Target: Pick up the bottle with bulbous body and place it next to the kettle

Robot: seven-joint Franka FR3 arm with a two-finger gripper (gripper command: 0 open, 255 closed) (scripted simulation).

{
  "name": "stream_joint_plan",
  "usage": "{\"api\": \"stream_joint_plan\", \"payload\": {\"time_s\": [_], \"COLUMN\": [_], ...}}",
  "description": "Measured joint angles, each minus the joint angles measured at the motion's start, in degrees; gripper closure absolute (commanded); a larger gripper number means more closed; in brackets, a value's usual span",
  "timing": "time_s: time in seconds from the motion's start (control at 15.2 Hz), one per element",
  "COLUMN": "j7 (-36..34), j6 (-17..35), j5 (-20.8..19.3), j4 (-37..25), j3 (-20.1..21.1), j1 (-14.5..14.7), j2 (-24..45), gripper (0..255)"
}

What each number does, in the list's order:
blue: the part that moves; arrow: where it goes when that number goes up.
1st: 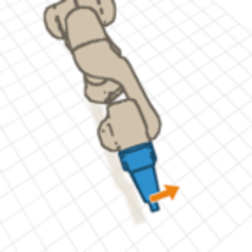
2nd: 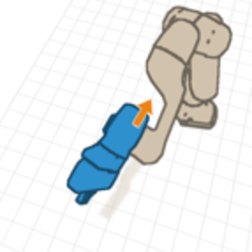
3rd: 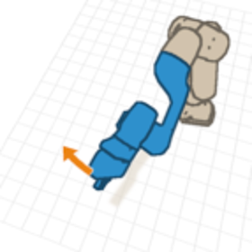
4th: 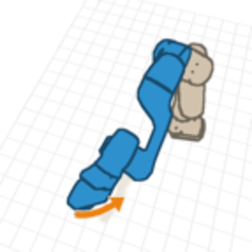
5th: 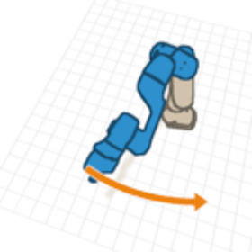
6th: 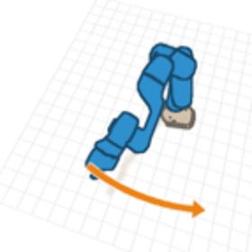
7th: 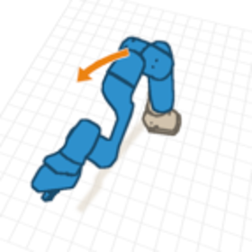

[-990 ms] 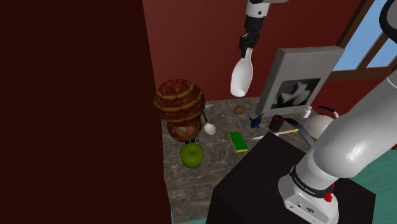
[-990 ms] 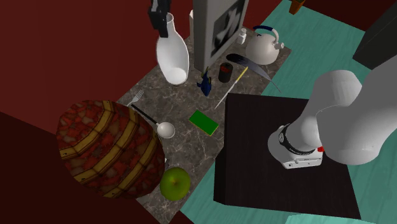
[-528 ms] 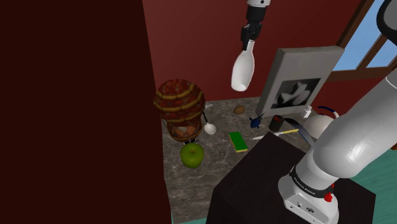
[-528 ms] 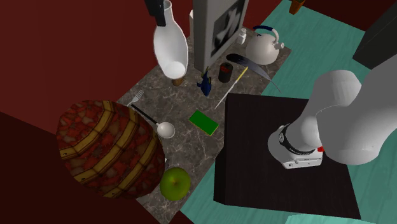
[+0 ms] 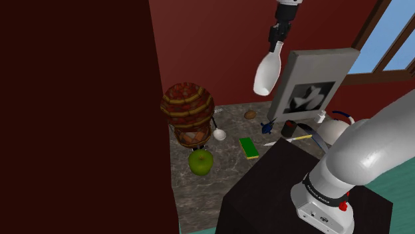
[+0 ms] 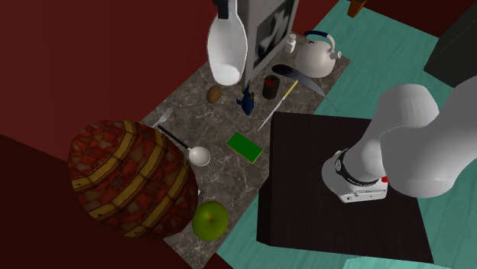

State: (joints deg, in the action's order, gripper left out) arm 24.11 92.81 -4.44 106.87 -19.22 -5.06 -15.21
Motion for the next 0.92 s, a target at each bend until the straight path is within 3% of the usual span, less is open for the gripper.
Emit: {"api": "stream_joint_plan", "payload": {"time_s": [0.92], "j7": [12.4], "j6": [-3.4], "j5": [-8.7], "j4": [11.2], "j3": [-7.6], "j1": [-7.4], "j2": [-16.5], "gripper": [255]}}
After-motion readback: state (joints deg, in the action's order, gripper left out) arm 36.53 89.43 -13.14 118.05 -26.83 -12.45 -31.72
